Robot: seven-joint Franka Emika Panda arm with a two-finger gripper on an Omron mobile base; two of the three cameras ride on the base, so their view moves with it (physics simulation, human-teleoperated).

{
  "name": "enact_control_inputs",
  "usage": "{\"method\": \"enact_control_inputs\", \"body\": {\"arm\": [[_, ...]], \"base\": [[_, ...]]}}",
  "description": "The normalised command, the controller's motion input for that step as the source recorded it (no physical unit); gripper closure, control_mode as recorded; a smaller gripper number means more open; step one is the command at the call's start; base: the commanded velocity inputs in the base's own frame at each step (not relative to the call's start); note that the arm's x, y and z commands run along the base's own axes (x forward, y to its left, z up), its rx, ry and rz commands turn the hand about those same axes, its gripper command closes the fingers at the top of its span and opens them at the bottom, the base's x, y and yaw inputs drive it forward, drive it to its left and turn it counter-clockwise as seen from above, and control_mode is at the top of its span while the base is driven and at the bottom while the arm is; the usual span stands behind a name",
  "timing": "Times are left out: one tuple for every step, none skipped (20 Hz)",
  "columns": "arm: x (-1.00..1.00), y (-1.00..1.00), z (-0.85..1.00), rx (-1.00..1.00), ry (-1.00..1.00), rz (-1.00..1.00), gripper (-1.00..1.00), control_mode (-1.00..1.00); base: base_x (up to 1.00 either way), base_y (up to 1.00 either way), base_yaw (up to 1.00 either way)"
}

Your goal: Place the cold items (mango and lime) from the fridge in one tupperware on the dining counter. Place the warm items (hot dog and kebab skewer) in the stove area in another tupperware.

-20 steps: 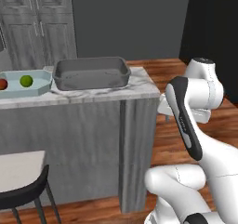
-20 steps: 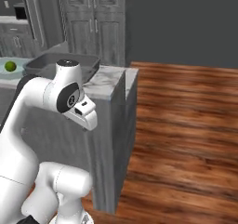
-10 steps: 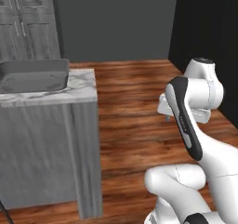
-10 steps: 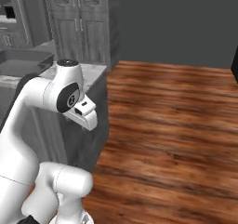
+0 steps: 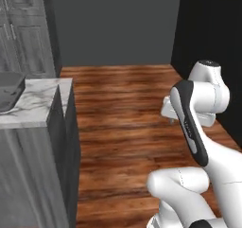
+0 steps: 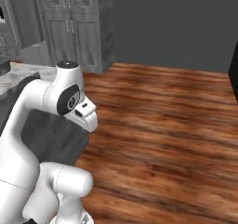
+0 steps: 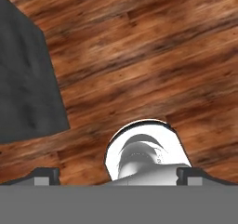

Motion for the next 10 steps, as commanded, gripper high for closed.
{"method": "enact_control_inputs", "body": {"arm": [[0.0, 0.0, 0.0, 0.0, 0.0, 0.0, -1.0, 1.0], [0.0, 0.0, 0.0, 0.0, 0.0, 0.0, -1.0, 1.0], [0.0, 0.0, 0.0, 0.0, 0.0, 0.0, -1.0, 1.0], [0.0, 0.0, 0.0, 0.0, 0.0, 0.0, -1.0, 1.0], [0.0, 0.0, 0.0, 0.0, 0.0, 0.0, -1.0, 1.0], [0.0, 0.0, 0.0, 0.0, 0.0, 0.0, -1.0, 1.0], [0.0, 0.0, 0.0, 0.0, 0.0, 0.0, -1.0, 1.0], [0.0, 0.0, 0.0, 0.0, 0.0, 0.0, -1.0, 1.0], [0.0, 0.0, 0.0, 0.0, 0.0, 0.0, -1.0, 1.0], [0.0, 0.0, 0.0, 0.0, 0.0, 0.0, -1.0, 1.0]], "base": [[1.0, -0.64, 0.17], [1.0, -0.57, 0.17], [1.0, -0.49, 0.19], [1.0, -0.31, 0.19], [1.0, -0.31, 0.19], [1.0, -0.36, 0.21], [1.0, -0.33, 0.21], [1.0, -0.34, 0.21], [1.0, -0.35, 0.21], [1.0, -0.39, 0.22]]}}
